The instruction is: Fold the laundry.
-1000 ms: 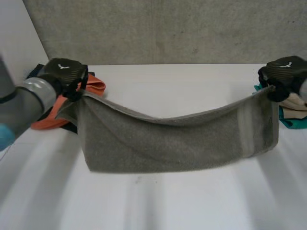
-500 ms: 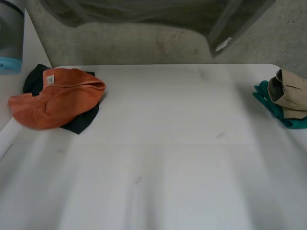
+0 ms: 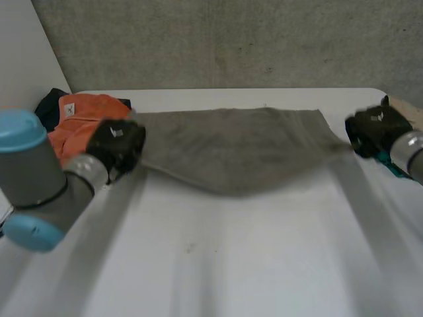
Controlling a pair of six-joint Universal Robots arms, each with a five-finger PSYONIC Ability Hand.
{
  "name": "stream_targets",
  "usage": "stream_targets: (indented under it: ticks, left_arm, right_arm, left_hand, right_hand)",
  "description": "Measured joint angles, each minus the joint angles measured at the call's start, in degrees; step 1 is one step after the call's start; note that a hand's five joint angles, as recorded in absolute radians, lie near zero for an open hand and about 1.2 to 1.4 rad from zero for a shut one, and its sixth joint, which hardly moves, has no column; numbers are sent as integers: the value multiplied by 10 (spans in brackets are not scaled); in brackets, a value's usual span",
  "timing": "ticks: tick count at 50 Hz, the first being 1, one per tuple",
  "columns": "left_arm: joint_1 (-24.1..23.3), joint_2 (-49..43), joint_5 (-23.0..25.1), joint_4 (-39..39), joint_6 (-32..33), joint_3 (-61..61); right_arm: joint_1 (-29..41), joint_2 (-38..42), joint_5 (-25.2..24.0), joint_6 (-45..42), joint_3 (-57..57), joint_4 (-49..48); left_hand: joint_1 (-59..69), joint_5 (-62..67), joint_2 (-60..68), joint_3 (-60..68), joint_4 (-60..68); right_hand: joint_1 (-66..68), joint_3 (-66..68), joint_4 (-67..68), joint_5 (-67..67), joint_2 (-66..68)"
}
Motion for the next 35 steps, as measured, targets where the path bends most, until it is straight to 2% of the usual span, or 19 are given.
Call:
stream_targets:
  ticks: [5, 13, 19, 23, 27, 32, 35]
  left_arm:
    - [-7, 58, 15, -76, 35, -79]
    - [-9, 230, 21, -289, 88, -193]
    - [-11, 284, 19, -384, 105, -220]
    - [-13, 267, 17, -382, 116, -199]
    - [-16, 214, 13, -337, 123, -145]
    - [-20, 111, -5, -250, 127, -37]
    - [-20, 70, -13, -223, 127, 7]
  right_arm:
    - [-42, -48, -2, -122, 54, 131]
    - [-155, -176, -28, -346, 155, 344]
    - [-207, -225, -72, -430, 193, 396]
    - [-217, -217, -98, -428, 194, 382]
    - [-187, -175, -99, -361, 162, 328]
    - [-122, -106, -53, -233, 102, 222]
    - [-101, -84, -35, -193, 84, 181]
  left_hand:
    - [0, 0, 0, 0, 0]
    - [0, 0, 0, 0, 0]
    - [0, 0, 0, 0, 0]
    - [0, 0, 0, 0, 0]
    - [0, 0, 0, 0, 0]
    - [0, 0, 0, 0, 0]
    - [0, 0, 0, 0, 0]
  right_hand:
    - [0, 0, 0, 0, 0]
    - [0, 0, 0, 0, 0]
    - [0, 0, 0, 0, 0]
    - [0, 0, 0, 0, 0]
    - [0, 0, 0, 0, 0]
    - [0, 0, 0, 0, 0]
    - [0, 0, 0, 0, 0]
